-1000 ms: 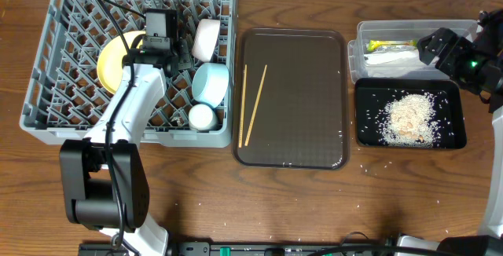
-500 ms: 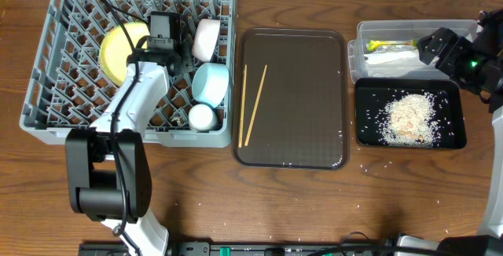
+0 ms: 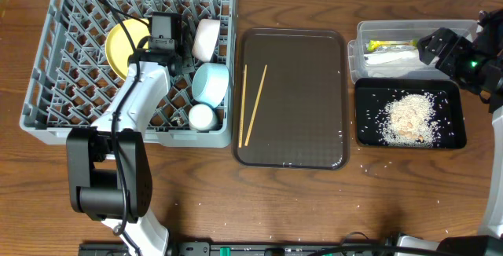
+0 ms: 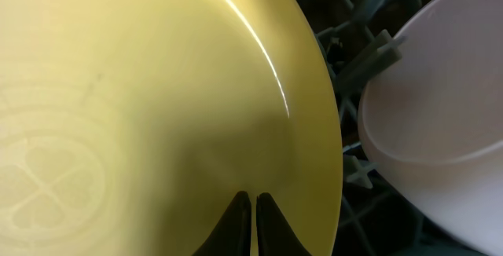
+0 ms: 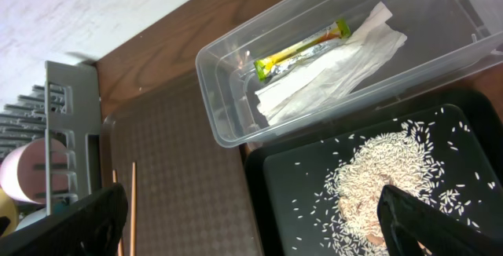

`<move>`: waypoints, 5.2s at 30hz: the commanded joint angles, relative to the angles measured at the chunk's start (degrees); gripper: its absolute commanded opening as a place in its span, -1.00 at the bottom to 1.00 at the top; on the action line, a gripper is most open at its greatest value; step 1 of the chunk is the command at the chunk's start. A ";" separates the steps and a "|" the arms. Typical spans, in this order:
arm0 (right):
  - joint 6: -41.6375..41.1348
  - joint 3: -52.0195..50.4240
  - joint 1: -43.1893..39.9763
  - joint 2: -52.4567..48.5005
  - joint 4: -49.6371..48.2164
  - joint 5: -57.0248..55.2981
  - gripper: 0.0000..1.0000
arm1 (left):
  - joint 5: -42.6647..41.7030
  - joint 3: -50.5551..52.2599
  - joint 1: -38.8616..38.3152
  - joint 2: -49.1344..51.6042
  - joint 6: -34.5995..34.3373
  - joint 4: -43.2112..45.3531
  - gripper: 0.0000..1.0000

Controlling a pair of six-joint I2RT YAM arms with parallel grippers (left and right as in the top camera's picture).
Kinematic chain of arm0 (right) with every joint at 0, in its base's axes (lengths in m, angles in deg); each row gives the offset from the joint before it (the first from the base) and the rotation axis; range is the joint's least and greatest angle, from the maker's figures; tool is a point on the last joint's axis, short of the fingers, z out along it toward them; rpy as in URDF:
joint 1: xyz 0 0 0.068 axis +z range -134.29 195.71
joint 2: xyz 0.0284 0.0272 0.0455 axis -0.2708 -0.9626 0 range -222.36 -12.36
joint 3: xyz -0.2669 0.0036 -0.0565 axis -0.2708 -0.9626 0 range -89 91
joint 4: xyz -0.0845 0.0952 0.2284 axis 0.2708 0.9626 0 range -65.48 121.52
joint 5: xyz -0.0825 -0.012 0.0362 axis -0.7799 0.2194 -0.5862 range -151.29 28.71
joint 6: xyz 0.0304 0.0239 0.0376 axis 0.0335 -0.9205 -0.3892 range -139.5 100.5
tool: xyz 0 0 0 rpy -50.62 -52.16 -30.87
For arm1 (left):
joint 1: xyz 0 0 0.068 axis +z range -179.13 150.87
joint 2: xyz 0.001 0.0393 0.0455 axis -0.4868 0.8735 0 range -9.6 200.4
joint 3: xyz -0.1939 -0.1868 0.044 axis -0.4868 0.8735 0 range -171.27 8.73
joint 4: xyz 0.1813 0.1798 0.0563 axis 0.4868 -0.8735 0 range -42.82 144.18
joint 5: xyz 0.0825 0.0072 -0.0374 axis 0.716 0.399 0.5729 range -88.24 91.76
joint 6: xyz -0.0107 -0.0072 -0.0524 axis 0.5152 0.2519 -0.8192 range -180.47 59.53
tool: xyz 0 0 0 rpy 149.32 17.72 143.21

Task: Sort waste into correct bins and load items into the dishwasher
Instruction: 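Release the yellow plate and lift the left gripper from the rack, then move the left gripper to the chopsticks on the brown tray, then grasp one wooden chopstick with the left gripper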

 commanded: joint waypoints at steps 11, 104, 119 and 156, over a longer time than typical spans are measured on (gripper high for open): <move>-0.35 0.98 -0.15 0.26 0.07 0.39 0.98 | 0.57 -0.22 0.11 2.32 -0.37 -2.62 -0.85; -0.35 0.98 -0.15 0.26 0.07 0.39 0.99 | -10.67 -1.36 -14.01 -38.23 -7.82 -16.33 -0.15; -0.35 0.98 -0.15 0.26 0.07 0.39 0.98 | -3.56 -15.10 -25.22 -4.55 -8.63 -17.84 -0.02; -0.35 0.98 -0.15 0.26 0.07 0.39 0.99 | -7.45 -16.33 -27.98 18.16 -13.99 -20.98 0.18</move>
